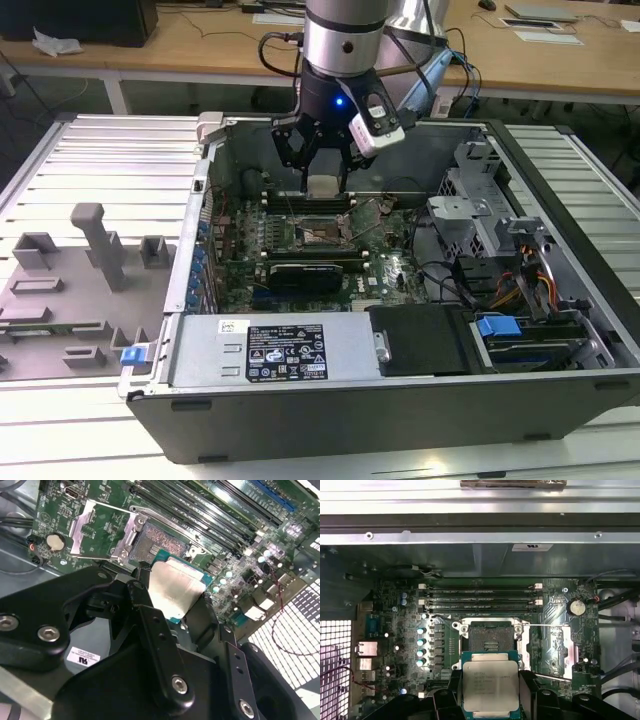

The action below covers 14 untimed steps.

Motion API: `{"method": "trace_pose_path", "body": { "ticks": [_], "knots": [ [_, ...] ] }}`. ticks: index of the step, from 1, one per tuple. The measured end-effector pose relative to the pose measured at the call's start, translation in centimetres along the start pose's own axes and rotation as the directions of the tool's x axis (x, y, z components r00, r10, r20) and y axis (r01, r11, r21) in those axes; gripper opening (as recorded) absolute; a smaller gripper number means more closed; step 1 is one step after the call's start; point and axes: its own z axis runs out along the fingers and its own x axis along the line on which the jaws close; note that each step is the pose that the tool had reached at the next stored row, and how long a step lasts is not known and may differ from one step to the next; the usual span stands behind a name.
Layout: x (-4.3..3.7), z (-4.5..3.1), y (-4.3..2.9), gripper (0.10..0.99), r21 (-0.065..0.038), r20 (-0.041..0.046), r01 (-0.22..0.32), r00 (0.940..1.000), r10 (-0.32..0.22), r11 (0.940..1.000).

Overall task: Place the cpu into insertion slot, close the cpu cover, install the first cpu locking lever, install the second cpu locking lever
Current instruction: 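Place the cpu into insertion slot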

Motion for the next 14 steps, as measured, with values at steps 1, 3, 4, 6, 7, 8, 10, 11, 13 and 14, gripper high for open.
{"method": "trace_pose_path", "body": {
  "ticks": [1, 3, 4, 6, 7, 8, 10, 11, 13, 14],
  "knots": [
    [0.00, 0.04, 0.00, 0.541, 0.001, 0.0004, -0.006, 1.0000, 0.006, 1.0000],
    [0.00, 0.11, -0.01, 0.541, 0.002, 0.0026, -0.033, 0.9994, 0.033, 0.9995],
    [0.00, 0.15, -0.01, 0.541, 0.001, 0.0040, -0.051, 0.9987, 0.051, 0.9987],
    [0.00, 0.21, -0.02, 0.541, 0.001, 0.0067, -0.085, 0.9964, 0.085, 0.9964],
    [0.00, 0.24, -0.02, 0.541, 0.000, 0.0079, -0.100, 0.9950, 0.100, 0.9950],
    [0.00, 0.30, -0.03, 0.541, -0.001, 0.0108, -0.138, 0.9904, 0.138, 0.9905],
    [0.00, 0.36, -0.03, 0.541, -0.002, 0.0143, -0.181, 0.9833, 0.181, 0.9834],
    [0.00, 0.37, -0.03, 0.541, -0.002, 0.0154, -0.196, 0.9804, 0.196, 0.9805],
    [0.00, 0.41, -0.03, 0.541, -0.003, 0.0177, -0.226, 0.9739, 0.226, 0.9741],
    [0.00, 0.44, -0.03, 0.541, -0.004, 0.0199, -0.255, 0.9669, 0.255, 0.9671]
  ]
}}
